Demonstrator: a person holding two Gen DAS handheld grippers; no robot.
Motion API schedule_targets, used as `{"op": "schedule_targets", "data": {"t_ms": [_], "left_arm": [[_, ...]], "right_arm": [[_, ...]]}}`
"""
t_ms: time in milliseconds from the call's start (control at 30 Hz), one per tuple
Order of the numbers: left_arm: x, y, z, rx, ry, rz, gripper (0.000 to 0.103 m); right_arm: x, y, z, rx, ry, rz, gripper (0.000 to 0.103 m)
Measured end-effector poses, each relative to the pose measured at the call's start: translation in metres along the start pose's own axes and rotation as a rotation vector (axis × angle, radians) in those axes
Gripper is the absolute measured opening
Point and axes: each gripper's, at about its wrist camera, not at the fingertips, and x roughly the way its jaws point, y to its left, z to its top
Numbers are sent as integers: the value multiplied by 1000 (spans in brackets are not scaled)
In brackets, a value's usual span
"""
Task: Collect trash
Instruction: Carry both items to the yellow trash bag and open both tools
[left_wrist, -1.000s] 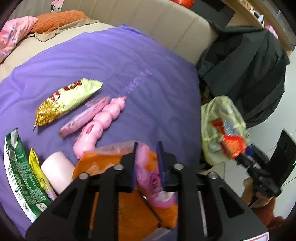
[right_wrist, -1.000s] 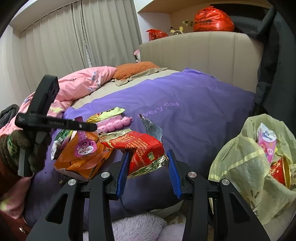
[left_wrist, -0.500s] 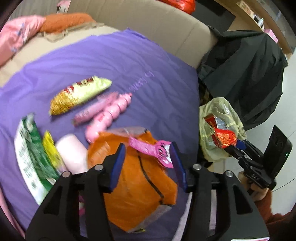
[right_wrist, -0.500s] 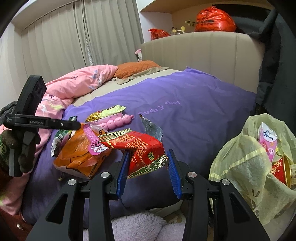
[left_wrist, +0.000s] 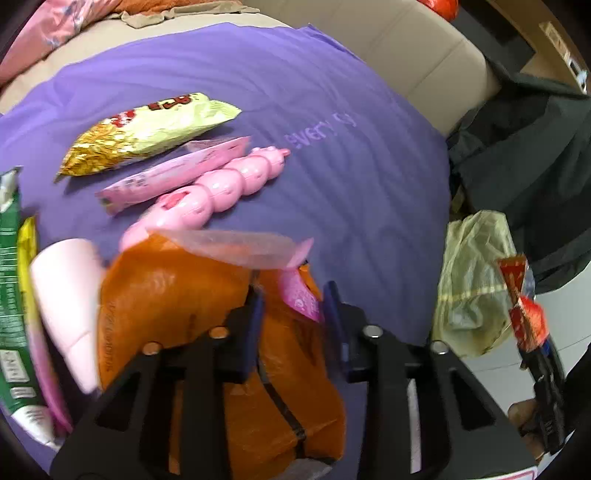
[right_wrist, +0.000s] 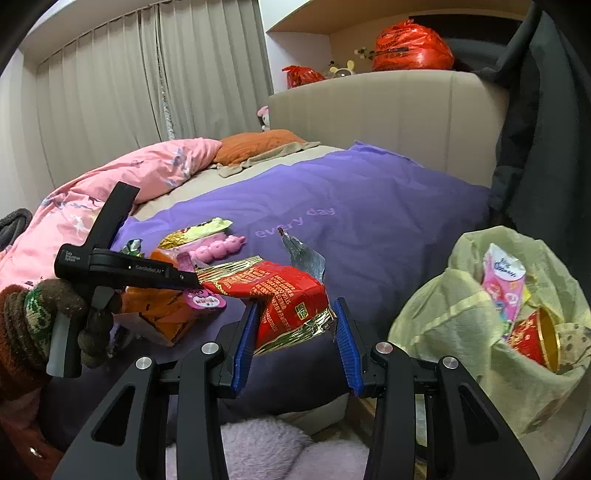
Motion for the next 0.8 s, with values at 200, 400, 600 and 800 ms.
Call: {"op": "schedule_targets", "data": {"t_ms": [200,400,600,800], "left_arm": [[-24,-24,3,56,-108,-31,9],[-59,-59,11,143,-214,-38,9],[-88,-119,26,261,-293,-118,9],[-83,-184,39,340,-287,-238,9]], "right_arm": [[-9,-11,5,-29,-15,-34,39],[-21,-27,13,-33,-54,-63,39],[-52,-55,28,-36,-122,-132,39],[-79,-92,34,-30,-151,-213,39]]}}
